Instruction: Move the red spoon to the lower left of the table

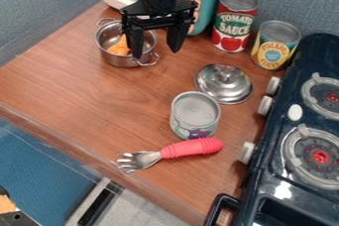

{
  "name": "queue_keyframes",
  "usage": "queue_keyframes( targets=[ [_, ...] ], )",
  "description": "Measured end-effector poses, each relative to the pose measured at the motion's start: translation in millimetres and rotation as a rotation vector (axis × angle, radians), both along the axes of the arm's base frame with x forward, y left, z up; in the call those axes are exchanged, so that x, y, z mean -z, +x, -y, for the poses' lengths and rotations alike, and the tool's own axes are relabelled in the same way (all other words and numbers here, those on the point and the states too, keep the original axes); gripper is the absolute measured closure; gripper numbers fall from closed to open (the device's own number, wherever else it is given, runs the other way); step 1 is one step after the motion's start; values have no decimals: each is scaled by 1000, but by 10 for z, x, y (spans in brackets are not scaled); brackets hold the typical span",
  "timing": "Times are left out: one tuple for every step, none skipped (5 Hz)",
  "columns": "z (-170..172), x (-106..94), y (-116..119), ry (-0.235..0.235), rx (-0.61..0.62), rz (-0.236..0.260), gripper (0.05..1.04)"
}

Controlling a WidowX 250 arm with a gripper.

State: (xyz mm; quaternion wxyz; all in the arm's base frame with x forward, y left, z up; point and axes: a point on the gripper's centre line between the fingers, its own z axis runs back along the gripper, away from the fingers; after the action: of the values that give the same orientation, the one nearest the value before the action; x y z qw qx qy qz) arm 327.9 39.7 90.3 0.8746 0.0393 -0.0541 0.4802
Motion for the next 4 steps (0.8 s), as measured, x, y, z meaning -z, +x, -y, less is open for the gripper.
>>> queue_keyframes(
  targets=[
    [9,106,-17,-8,-1,-35,84],
    [8,104,-39,-41,15,-56,85],
    [-30,102,-65,-52,16,-70,84],
    [-18,78,-92,-62,42,-83,84]
  ],
)
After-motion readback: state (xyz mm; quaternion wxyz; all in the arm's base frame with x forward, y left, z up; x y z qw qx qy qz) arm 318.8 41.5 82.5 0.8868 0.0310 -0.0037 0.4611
